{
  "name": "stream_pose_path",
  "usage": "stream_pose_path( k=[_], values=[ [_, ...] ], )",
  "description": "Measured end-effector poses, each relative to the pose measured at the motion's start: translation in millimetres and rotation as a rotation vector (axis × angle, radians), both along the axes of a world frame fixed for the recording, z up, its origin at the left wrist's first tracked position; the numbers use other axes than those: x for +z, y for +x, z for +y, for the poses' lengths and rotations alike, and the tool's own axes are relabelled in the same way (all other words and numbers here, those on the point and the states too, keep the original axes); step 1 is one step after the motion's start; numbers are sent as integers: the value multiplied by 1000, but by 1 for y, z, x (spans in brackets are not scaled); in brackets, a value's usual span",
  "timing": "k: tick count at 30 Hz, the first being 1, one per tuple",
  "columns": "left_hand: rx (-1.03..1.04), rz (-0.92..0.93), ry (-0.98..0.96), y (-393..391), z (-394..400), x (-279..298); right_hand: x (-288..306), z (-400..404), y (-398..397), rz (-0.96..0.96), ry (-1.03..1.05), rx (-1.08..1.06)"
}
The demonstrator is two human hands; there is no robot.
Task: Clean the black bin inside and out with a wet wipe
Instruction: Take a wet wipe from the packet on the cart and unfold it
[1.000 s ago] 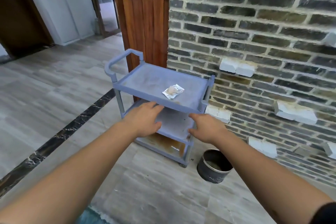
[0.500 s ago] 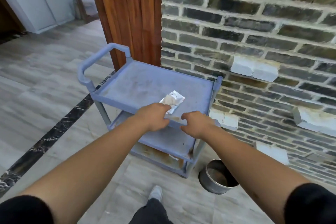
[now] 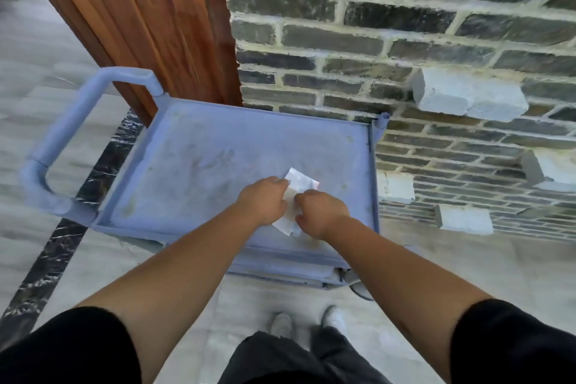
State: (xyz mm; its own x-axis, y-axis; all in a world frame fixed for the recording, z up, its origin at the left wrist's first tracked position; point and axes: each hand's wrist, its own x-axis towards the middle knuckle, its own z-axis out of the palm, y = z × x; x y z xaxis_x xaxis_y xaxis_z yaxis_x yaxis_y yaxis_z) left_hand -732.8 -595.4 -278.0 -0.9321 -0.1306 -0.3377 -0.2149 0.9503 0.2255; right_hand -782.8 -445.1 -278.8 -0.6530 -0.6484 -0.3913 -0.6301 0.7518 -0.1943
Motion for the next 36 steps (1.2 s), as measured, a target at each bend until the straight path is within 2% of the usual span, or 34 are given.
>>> stream_pose_path(
  k=[8, 11, 17, 23, 27, 31, 36],
  values=[
    [-79, 54, -176, -25, -4, -34, -33, -7, -6, 38, 14, 28],
    [-105, 68, -162, -25, -9, -37, -35, -7, -8, 23, -26, -23],
    [-40, 187, 369, -13, -11, -15, -27, 3, -13, -73, -301, -218],
    [35, 231, 502, -7, 2, 21, -6, 27, -19, -119, -582, -324],
    [163, 369, 633, -12, 30, 45, 29, 59, -19, -373, -867, -517],
    [263, 475, 820, -20, 78, 66, 63, 104, -15, -519, -1133, -672],
    [330, 447, 1073, -28, 164, 86, 88, 179, -11, -560, -1305, -808]
  ],
)
